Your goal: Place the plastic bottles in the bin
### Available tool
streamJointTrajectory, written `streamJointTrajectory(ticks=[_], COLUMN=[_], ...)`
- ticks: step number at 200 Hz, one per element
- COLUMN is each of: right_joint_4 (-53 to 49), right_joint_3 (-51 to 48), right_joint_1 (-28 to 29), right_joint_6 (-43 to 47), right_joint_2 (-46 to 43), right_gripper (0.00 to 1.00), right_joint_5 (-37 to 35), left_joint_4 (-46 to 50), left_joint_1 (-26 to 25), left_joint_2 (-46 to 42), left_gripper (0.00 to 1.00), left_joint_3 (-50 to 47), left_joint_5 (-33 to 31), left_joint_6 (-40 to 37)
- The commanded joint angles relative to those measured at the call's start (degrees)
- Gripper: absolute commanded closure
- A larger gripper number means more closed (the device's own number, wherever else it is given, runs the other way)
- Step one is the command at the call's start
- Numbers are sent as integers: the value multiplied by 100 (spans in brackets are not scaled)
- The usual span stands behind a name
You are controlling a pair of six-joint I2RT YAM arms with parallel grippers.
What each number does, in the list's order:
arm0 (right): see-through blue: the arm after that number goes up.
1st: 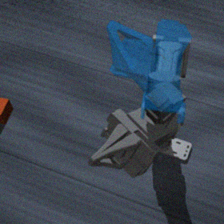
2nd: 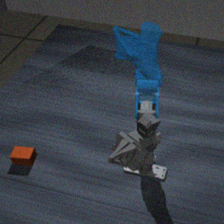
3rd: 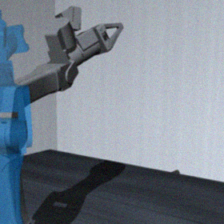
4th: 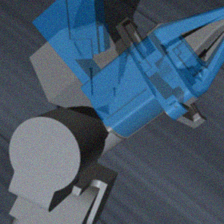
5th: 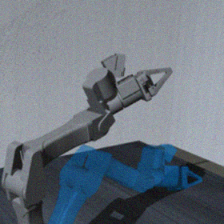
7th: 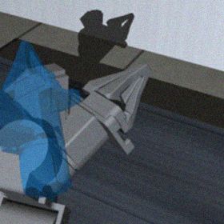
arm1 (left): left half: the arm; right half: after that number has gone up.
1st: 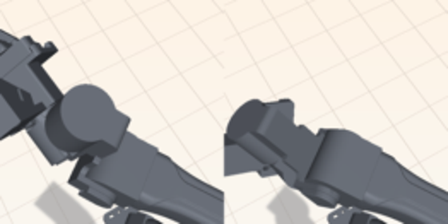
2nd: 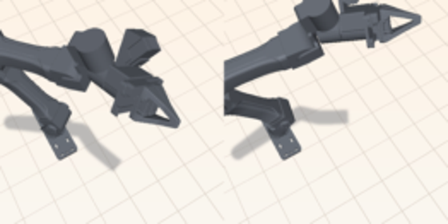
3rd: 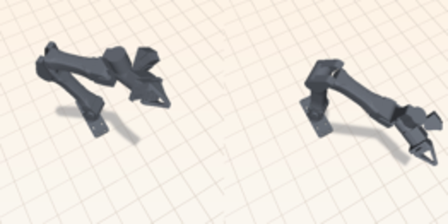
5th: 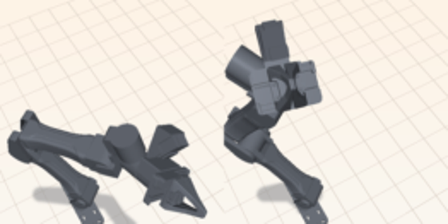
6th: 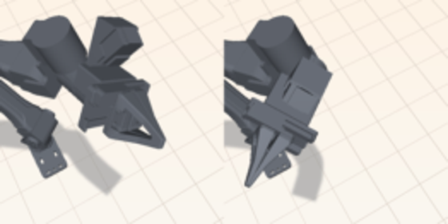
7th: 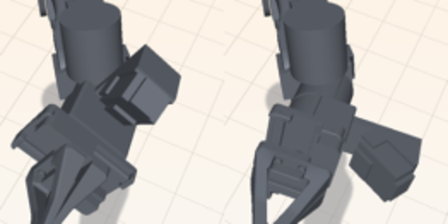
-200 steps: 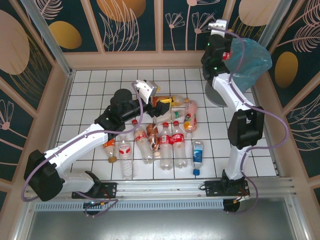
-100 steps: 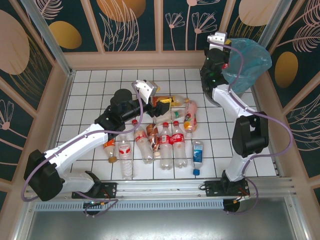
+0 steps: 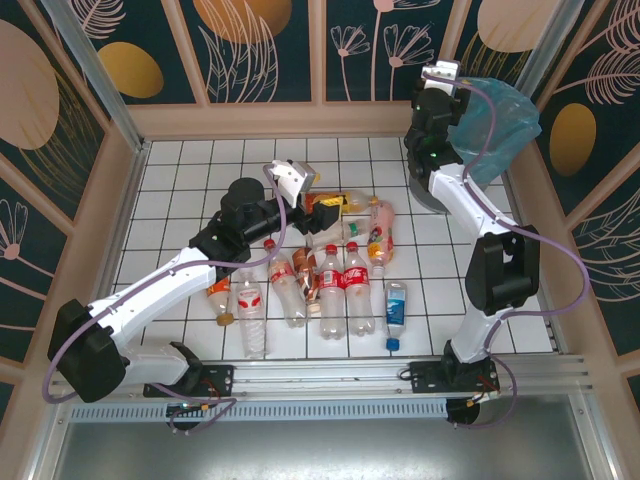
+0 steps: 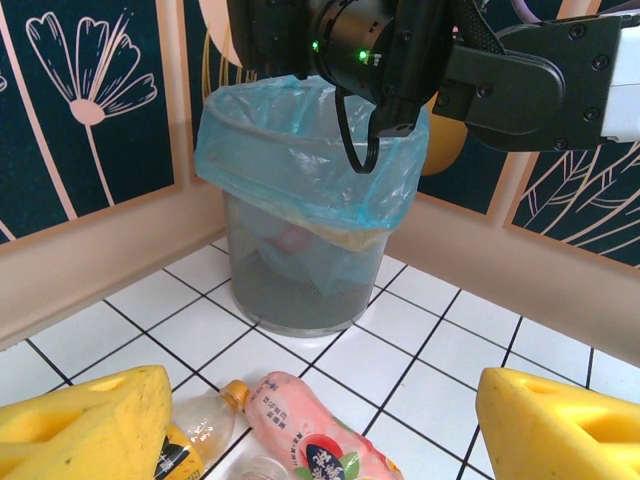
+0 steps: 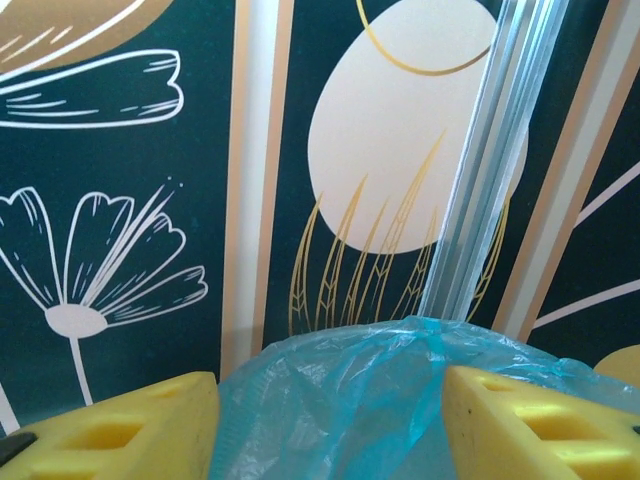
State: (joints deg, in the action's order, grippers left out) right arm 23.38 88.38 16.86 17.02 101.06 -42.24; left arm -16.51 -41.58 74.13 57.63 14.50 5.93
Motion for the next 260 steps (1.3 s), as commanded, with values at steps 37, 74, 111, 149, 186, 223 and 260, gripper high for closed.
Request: streamJointTrajectory(ticks=[37, 74, 111, 149, 186, 223, 260], right_joint_4=[-527, -1213, -2604, -3596, -4312, -4505, -4039], right_joint_3=[80, 133, 200, -982, -2334, -2822, -2485], right_joint_1=[18, 416, 1102, 2035, 2483, 3115, 3440], right_joint_6=[-691, -813, -1355, -2471, -3709, -4120, -4550], right_joint_2=[-582, -1138, -1839, -2612, -3381, -3472, -2446], right_gripper=[40, 40, 44, 45, 53, 53, 57], right_joint_5=[372, 539, 782, 1143, 1563, 2463, 3695], left_joint_4=[-170, 90, 556, 960, 1203, 1702, 2732], left_joint_1=[-22, -19, -20, -18, -18, -21, -16], left_joint_2=[75, 73, 73, 187, 177, -227, -1165], left_gripper=[20, 20, 19, 19, 18, 18, 17], left_joint_3=[-53, 104, 395, 639, 680, 175, -547], left_joint_5=[-9, -229, -506, -749, -866, -1457, -2570], left_joint_6=[110, 145, 219, 290, 369, 788, 1862])
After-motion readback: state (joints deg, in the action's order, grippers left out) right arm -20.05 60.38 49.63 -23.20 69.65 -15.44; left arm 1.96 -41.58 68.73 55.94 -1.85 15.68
